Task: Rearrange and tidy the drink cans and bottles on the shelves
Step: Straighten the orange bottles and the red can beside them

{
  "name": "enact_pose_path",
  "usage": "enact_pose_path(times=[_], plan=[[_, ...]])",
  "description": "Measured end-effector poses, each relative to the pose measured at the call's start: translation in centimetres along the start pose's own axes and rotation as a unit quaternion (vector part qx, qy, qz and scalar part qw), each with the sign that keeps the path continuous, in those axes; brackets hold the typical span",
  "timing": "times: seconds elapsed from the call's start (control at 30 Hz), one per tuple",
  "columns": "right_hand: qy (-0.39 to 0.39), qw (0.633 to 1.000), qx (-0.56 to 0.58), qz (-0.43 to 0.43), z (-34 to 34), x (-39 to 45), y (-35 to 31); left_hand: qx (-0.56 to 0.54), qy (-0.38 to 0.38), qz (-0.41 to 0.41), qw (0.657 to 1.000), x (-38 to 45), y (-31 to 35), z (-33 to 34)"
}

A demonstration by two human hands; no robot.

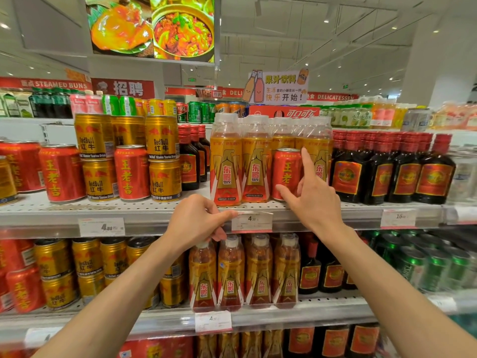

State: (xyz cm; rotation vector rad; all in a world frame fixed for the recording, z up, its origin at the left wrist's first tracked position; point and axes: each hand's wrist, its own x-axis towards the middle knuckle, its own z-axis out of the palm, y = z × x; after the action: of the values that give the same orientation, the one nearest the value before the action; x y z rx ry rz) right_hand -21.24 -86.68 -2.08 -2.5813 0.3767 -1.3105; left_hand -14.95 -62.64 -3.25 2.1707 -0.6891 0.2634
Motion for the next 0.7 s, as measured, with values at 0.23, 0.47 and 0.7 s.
enact_pose_path(times=[0.23,0.47,0.7], plan=[[-0.009,0.999,-0.008,0.031,0.7,0.5,-0.3,0.008,0.001,-0.002,1.000,0.0,0.0,0.0],[-0.006,0.999,0.030,0.017,0.8,0.8,0.0,0.004,-0.002,-0.009,1.000,0.1,0.1,-0.1],[-0.011,0.999,0.042,0.028,1.2,0.5,0.1,-0.004,-0.001,-0.012,1.000,0.0,0.1,-0.1]])
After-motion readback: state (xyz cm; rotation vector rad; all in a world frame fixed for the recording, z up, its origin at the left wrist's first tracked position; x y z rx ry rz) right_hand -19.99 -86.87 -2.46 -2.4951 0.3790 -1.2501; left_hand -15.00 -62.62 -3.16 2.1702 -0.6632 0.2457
